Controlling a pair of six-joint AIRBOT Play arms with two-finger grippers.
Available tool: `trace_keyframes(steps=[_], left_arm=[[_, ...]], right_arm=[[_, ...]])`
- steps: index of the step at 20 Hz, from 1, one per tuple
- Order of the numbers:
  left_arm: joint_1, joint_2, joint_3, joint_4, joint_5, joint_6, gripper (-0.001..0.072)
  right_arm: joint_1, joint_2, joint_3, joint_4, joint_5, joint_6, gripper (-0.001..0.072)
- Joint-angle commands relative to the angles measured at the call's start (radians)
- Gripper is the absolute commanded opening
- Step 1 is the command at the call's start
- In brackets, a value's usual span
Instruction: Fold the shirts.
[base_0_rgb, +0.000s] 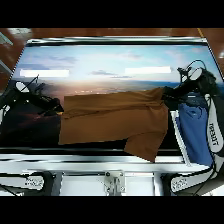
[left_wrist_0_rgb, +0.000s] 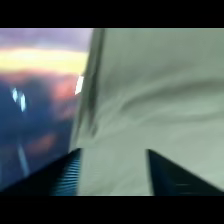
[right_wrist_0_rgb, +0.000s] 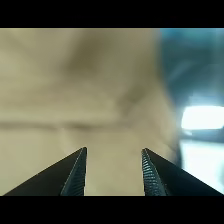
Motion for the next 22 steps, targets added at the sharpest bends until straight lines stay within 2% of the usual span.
trace_keyframes(steps=[1,3,4,5,8,15,19,20,22], left_arm=[[0.077,0.085,-0.047,0.053,-0.190,0.061,0.0659],[0.137,0.187,-0.179,0.053,-0.183,0.093,0.0667],[0.171,0.240,-0.270,0.052,-0.158,0.108,0.0667],[0.203,0.283,-0.354,0.052,-0.122,0.111,0.0667],[0.275,0.324,-0.519,-0.036,-0.064,0.173,0.0667],[0.205,0.320,-0.655,-0.136,0.094,0.178,0.0661],[0.168,0.315,-0.675,-0.159,0.172,0.173,0.0657],[0.160,0.314,-0.675,-0.174,0.195,0.167,0.0643],[0.138,0.313,-0.675,-0.185,0.243,0.140,0.0444]], right_arm=[[-0.111,0.108,-0.011,-0.151,0.222,-0.087,0.0474],[-0.260,0.170,-0.104,0.032,0.233,-0.089,0.0474],[-0.325,0.197,-0.167,0.130,0.234,-0.116,0.0592],[-0.383,0.220,-0.236,0.217,0.238,-0.151,0.0671],[-0.469,0.252,-0.363,0.351,0.212,-0.198,0.0671],[-0.412,0.252,-0.383,0.343,0.146,-0.201,0.0670],[-0.373,0.252,-0.383,0.337,0.156,-0.200,0.0670],[-0.362,0.252,-0.383,0.328,0.159,-0.200,0.0670],[-0.336,0.252,-0.383,0.289,0.161,-0.199,0.0670]])
